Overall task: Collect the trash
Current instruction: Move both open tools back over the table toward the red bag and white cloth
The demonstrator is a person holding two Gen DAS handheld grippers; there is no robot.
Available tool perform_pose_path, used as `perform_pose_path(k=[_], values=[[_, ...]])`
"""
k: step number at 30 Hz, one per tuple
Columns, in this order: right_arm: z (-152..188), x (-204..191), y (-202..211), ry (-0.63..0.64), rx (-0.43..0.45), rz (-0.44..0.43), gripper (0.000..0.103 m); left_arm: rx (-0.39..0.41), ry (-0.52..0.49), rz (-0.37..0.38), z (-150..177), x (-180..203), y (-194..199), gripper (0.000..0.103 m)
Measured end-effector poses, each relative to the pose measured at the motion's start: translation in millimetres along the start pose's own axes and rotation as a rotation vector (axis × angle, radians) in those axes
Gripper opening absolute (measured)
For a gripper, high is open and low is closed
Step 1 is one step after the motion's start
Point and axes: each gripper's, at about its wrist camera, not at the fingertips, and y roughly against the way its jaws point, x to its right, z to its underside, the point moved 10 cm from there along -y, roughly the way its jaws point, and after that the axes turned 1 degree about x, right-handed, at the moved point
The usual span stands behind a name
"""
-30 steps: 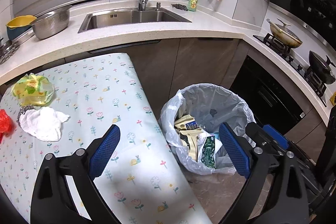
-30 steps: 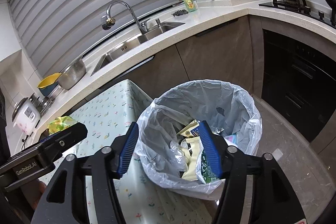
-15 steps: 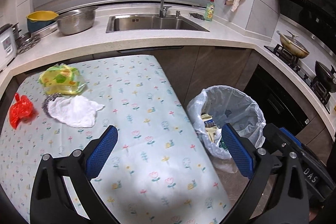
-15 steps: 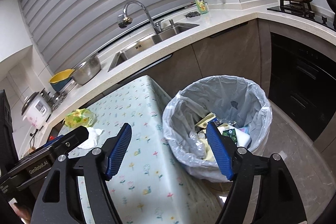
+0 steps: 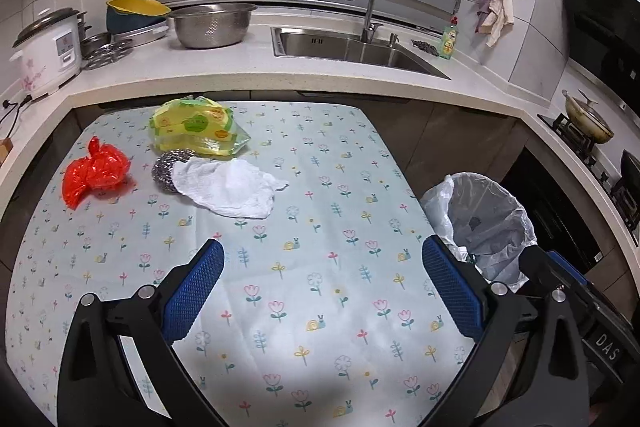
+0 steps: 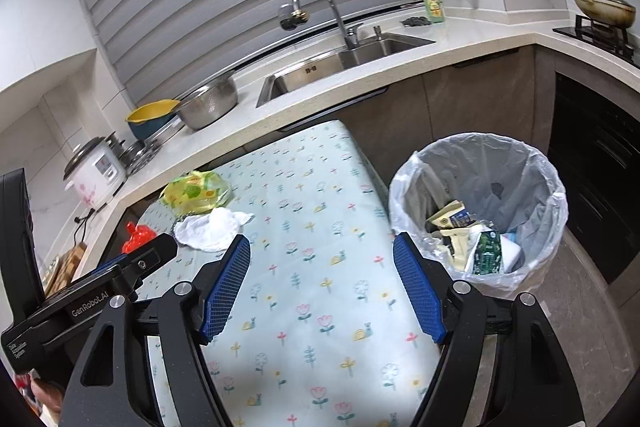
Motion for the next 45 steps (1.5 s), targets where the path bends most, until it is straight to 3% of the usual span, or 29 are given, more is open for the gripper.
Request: perform_pose_path(k=[30, 45], values=[[51.0, -143.1, -56.4, 0.183, -0.135, -0.101, 0.071, -0.004, 0.168, -0.183, 25.1, -181.5, 16.5, 0.095], [58.2, -172.7, -118.7, 0.206, -0.206, -0.103, 0.071, -0.005, 0.153, -0.312, 9.5, -264.9, -10.1, 0.096]])
